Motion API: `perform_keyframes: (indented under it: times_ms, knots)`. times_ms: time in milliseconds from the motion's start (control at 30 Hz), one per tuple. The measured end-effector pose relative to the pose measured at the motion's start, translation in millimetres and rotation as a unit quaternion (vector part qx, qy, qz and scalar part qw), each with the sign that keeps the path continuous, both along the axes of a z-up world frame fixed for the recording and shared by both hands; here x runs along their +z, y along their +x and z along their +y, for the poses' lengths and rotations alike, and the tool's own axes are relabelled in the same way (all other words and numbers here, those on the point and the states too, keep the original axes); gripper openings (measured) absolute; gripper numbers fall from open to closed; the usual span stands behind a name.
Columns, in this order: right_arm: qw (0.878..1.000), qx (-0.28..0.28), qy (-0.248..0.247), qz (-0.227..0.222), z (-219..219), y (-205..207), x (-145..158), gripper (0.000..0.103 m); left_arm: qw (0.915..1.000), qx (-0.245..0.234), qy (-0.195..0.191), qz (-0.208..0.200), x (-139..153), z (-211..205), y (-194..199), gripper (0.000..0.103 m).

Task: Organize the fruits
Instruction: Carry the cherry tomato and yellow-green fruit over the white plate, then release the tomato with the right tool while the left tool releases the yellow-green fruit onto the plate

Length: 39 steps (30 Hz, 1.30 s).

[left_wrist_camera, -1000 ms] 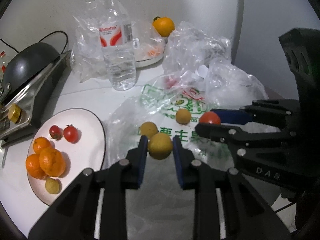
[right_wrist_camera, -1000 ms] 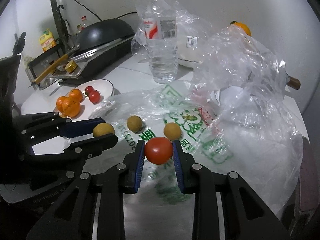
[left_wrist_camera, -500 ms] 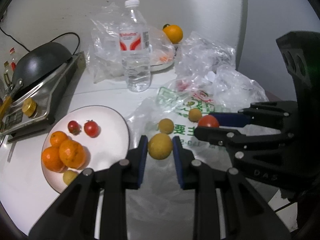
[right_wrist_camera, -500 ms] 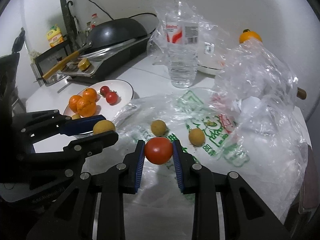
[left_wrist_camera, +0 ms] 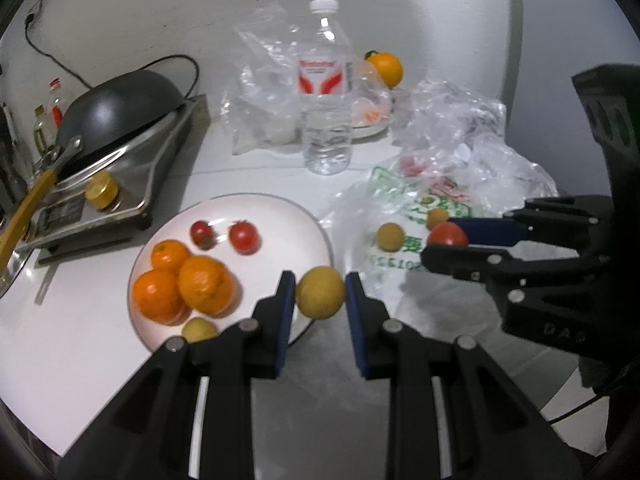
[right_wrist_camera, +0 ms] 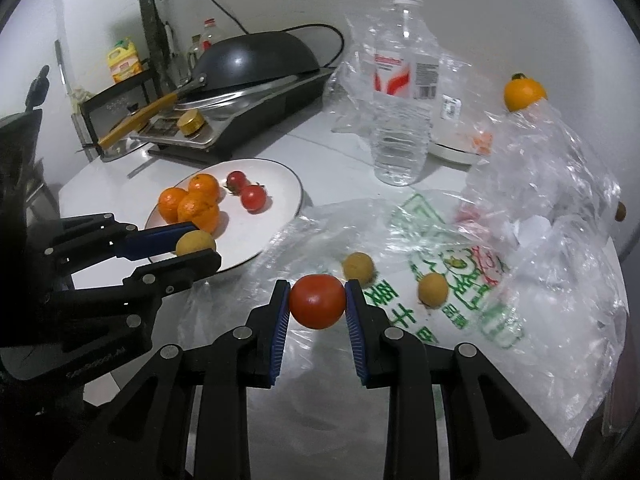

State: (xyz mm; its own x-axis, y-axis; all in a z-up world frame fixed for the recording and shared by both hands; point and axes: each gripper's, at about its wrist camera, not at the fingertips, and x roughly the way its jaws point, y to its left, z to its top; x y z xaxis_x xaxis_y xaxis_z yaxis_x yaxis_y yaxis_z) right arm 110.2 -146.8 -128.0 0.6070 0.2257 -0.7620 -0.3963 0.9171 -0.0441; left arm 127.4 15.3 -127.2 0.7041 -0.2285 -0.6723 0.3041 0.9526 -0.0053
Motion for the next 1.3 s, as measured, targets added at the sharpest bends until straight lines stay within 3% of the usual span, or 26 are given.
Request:
perform_keyframes:
  times_ms: [533, 1300]
  knots:
    - [1.0, 0.026, -0.01, 0.005, 34, 9, -4, 0.03, 0.9991, 0.037, 0.014, 0.012, -20, 37, 6, 0.026]
    - [0.998, 0.062, -0.011, 0.02, 80, 29, -14, 0.03, 0.9994, 0.019, 0.004, 0.028, -28, 54, 10, 0.028]
